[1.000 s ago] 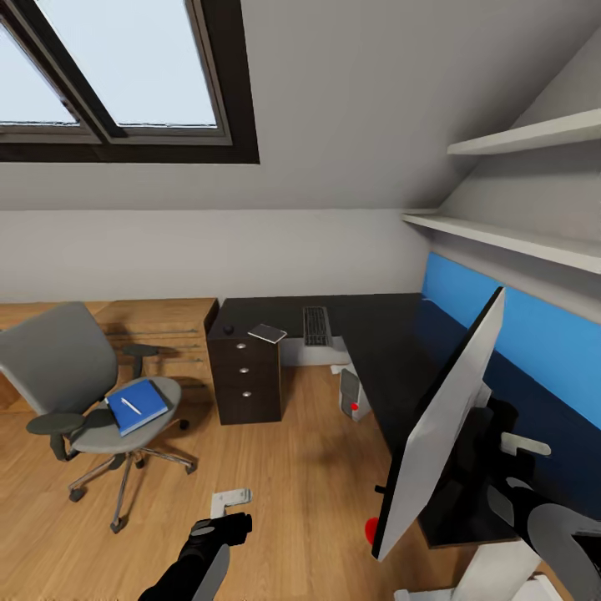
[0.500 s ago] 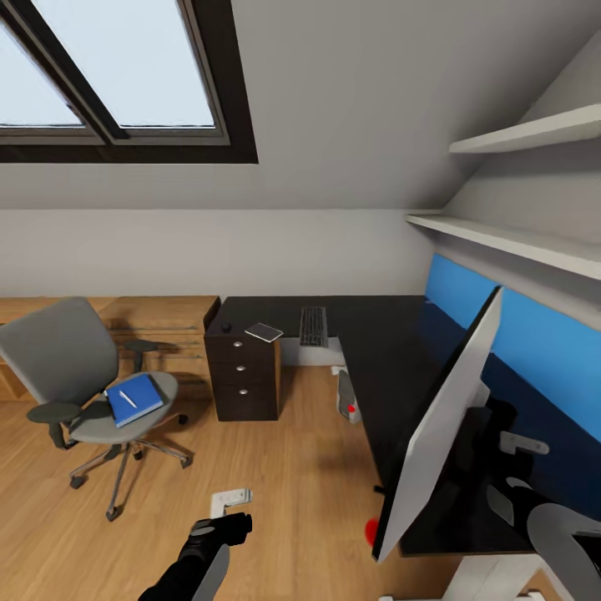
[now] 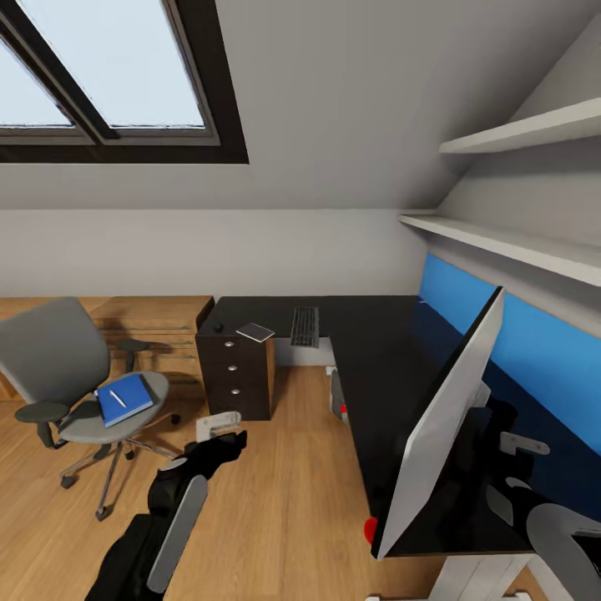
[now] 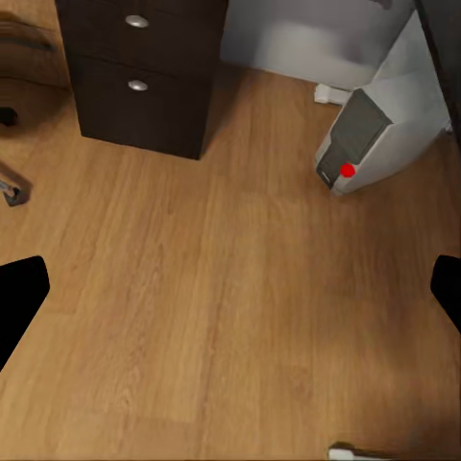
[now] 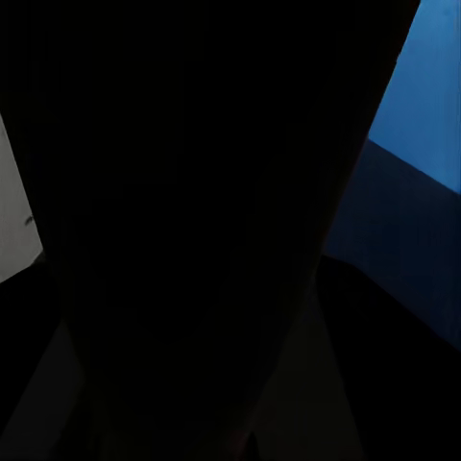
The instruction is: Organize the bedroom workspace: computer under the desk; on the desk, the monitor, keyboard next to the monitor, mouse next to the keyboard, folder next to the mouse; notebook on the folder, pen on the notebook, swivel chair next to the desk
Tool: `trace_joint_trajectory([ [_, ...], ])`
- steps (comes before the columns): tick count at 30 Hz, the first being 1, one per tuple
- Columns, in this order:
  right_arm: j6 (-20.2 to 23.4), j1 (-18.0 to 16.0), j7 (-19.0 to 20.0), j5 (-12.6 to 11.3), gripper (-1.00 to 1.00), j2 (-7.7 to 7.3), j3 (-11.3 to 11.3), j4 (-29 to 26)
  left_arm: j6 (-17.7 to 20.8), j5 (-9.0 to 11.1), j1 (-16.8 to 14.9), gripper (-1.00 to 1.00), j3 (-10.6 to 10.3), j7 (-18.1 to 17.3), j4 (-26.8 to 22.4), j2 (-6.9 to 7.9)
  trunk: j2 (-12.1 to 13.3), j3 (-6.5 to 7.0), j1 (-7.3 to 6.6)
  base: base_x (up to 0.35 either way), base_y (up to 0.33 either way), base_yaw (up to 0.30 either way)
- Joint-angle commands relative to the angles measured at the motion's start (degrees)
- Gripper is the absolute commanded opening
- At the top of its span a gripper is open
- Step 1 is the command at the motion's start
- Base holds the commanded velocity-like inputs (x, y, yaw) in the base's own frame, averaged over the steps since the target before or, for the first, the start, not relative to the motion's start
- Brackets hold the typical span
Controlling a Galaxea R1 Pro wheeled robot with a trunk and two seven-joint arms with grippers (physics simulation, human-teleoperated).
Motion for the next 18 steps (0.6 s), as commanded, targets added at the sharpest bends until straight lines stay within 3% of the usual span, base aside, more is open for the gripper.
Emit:
trace_joint_trajectory([
  [1,-0.59,-0.01,-0.05,-1.89,-1.0,-0.02,1.04,0.79,1.27,1.09,-0.04,1.0,0.27,0.57,-2.15,-0.01,-0.04,-0.11,0.03,0.0,-0.002,0.0],
  [4,-0.58,-0.01,-0.05,-1.87,-1.0,0.01,1.04,0.8,2.38,2.03,-0.04,1.0,0.63,0.58,-3.69,0.09,-0.04,-0.11,0.03,0.0,-0.001,0.0],
  [8,-0.53,-0.01,-0.12,-1.92,-1.0,0.03,1.03,0.81,2.54,2.65,-0.04,1.0,1.38,0.62,0.6,1.24,-0.04,-0.11,0.03,0.0,-0.121,0.0],
  [12,-0.45,-0.01,-0.14,-1.94,-1.0,0.05,1.09,0.81,2.01,2.63,-0.04,1.0,1.94,0.48,4.13,2.23,-0.04,-0.11,0.03,0.0,-0.265,0.0],
  [18,-0.43,-0.01,-0.14,-1.94,-1.0,0.26,1.11,0.81,1.92,2.6,-0.04,1.0,2.12,0.48,4.19,2.97,-0.04,-0.11,0.03,0.01,-0.303,0.0],
])
